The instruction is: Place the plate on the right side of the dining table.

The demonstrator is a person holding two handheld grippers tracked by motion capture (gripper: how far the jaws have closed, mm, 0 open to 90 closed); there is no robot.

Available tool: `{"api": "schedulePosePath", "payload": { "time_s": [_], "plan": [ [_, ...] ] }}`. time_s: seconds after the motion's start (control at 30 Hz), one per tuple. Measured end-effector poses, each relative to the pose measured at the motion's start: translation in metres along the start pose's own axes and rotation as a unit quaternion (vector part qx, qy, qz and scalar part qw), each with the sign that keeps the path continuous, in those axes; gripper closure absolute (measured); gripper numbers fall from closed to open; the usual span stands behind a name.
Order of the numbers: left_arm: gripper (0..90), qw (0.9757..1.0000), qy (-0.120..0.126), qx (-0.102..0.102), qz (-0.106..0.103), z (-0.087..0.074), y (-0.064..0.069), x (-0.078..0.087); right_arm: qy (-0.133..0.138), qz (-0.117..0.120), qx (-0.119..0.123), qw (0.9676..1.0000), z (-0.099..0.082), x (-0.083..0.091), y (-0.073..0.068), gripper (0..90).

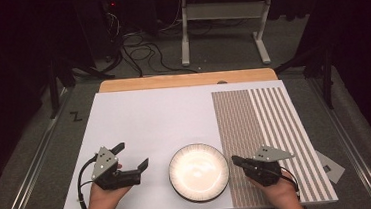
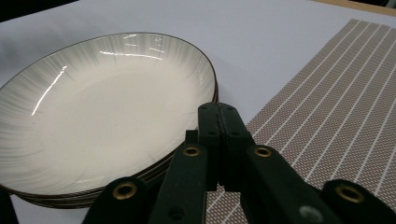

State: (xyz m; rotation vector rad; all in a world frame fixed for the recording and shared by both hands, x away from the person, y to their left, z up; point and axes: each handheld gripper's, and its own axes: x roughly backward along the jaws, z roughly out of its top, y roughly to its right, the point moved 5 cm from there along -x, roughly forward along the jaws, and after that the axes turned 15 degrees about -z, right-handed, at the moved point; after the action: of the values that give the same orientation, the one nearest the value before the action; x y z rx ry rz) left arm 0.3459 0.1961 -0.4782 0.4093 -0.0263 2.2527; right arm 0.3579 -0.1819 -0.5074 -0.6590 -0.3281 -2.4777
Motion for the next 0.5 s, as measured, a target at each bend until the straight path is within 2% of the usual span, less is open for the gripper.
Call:
{"api": "schedulePosePath", "payload": {
  "time_s": [0.1,0.17,0.5],
  "plan": [
    [5.5,1.0,0.0,0.0,-0.001,-0.0002,0.0,-0.0001,-0.009,0.01,-0.006,0.9999,-0.0002,-0.0001,-0.0022,90.0],
    [5.5,1.0,0.0,0.0,-0.001,-0.0002,0.0001,-0.0001,-0.011,0.016,-0.001,0.9998,-0.0008,-0.0003,-0.0036,90.0],
    [5.5,1.0,0.001,-0.001,-0.001,0.0001,0.0,0.0004,-0.023,0.027,0.003,0.9994,-0.003,-0.0025,-0.0081,90.0]
  ]
}}
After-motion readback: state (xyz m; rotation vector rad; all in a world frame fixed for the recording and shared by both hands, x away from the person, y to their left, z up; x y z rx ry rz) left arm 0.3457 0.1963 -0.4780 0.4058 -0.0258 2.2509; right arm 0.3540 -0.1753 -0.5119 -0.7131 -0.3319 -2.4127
